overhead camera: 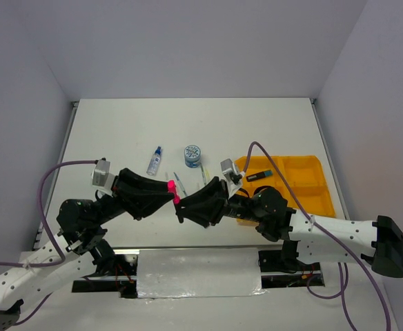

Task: Sort the stationery into containers
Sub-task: Close the pen cap on the pen.

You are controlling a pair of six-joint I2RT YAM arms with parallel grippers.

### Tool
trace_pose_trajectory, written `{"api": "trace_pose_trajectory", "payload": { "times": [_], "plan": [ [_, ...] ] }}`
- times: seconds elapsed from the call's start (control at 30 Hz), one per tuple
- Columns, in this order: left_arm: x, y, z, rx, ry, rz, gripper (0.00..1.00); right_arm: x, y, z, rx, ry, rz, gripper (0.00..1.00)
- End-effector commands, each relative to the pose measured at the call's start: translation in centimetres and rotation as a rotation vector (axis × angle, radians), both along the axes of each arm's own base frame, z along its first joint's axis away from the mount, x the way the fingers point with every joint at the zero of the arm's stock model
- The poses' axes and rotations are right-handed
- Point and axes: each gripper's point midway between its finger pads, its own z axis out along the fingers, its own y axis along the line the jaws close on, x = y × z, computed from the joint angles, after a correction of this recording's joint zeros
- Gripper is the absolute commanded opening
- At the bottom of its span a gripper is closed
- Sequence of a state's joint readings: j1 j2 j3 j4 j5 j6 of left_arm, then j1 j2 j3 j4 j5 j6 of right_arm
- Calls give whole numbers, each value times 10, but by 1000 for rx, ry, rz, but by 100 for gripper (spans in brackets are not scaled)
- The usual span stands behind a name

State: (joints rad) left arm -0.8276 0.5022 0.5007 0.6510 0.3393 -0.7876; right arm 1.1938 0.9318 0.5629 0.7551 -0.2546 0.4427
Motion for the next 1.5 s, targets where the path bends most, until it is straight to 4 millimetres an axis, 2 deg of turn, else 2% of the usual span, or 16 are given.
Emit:
{"api": "trace_pose_trajectory", "payload": {
  "times": [0.0, 0.53, 0.73, 0.77, 0.87, 1.0, 1.13, 1.33, 1.37, 1.43, 1.47],
  "plan": [
    [-6, 5, 15, -30, -59, 3, 9, -5, -2, 31, 73, -48, 5, 0],
    [-14, 3, 9, -17, -80, -38, 11, 5, 0, 57, 112, -53, -51, 0],
    [-13, 3, 4, -7, -70, -29, 13, 14, -3, 78, 146, -67, -105, 0],
    [-11, 3, 3, -2, -70, -23, 14, 14, 2, 73, 113, -79, -98, 0],
    [-9, 3, 4, 16, -70, -3, 22, 10, 8, 75, 87, -112, -74, 0],
    [-7, 5, 2, 39, -87, 24, 44, 10, 9, 68, 77, -115, -71, 0],
    [-4, 6, 3, 71, -103, 53, 52, 11, 13, 64, 43, -120, -69, 0],
    [-9, 15, 22, 90, -152, 87, 63, 11, 14, 54, 8, -125, -73, 0],
    [-8, 15, 20, 104, -144, 93, 70, 12, 15, 52, 2, -123, -76, 0],
    [-7, 18, 22, 108, -147, 108, 76, 15, 14, 48, -8, -120, -92, 0],
    [-7, 22, 28, 101, -149, 128, 81, 19, 13, 44, -23, -119, -115, 0]
  ]
}}
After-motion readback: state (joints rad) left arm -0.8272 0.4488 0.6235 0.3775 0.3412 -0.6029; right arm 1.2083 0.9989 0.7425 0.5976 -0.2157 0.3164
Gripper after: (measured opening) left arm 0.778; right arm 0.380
